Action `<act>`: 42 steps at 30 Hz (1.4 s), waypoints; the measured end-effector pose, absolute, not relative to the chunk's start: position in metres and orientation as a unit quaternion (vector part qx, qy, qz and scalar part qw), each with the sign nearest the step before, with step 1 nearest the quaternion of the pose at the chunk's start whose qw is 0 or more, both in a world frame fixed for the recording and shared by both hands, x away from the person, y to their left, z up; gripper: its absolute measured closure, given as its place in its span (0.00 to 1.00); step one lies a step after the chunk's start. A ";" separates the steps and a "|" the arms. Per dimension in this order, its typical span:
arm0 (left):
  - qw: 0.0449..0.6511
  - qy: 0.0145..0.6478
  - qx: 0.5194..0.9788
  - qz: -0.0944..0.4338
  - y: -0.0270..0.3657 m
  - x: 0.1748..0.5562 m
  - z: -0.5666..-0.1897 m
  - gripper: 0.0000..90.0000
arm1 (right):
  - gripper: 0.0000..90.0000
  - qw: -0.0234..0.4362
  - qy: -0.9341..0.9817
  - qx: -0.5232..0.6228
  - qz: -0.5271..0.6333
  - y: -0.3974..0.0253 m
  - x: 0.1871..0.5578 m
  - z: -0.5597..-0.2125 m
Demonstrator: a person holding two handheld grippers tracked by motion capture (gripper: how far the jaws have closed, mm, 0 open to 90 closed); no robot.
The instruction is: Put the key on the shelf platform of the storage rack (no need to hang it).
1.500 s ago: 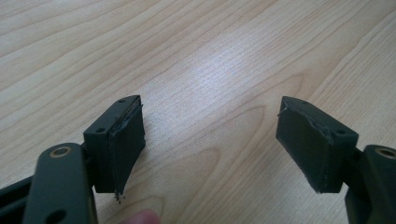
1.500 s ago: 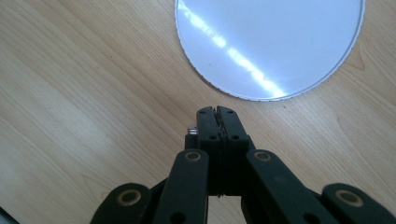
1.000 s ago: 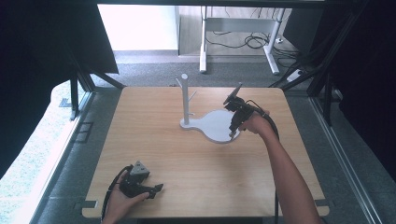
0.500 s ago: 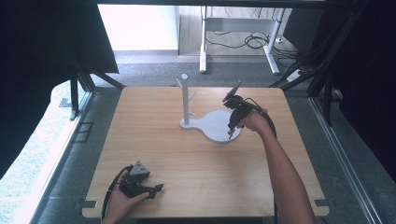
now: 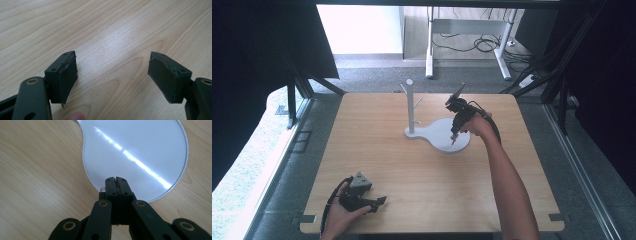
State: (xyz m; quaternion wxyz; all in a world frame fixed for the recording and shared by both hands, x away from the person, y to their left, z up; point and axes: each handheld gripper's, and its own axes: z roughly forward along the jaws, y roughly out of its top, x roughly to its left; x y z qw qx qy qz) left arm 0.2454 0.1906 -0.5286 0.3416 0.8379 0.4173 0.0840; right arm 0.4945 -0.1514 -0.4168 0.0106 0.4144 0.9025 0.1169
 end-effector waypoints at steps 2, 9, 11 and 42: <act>0.342 0.417 0.838 0.084 0.191 0.245 -0.529 0.27 | 1.00 0.010 0.901 0.417 0.119 -0.151 0.496 -0.417; 0.342 0.419 0.837 0.082 0.188 0.245 -0.530 0.27 | 1.00 0.010 0.898 0.421 0.124 -0.148 0.504 -0.423; 0.341 0.419 0.837 0.082 0.189 0.245 -0.529 0.27 | 1.00 0.011 0.897 0.425 0.124 -0.146 0.506 -0.427; 0.338 0.421 0.837 0.084 0.191 0.246 -0.530 0.27 | 0.99 0.032 0.871 0.471 0.137 -0.155 0.522 -0.476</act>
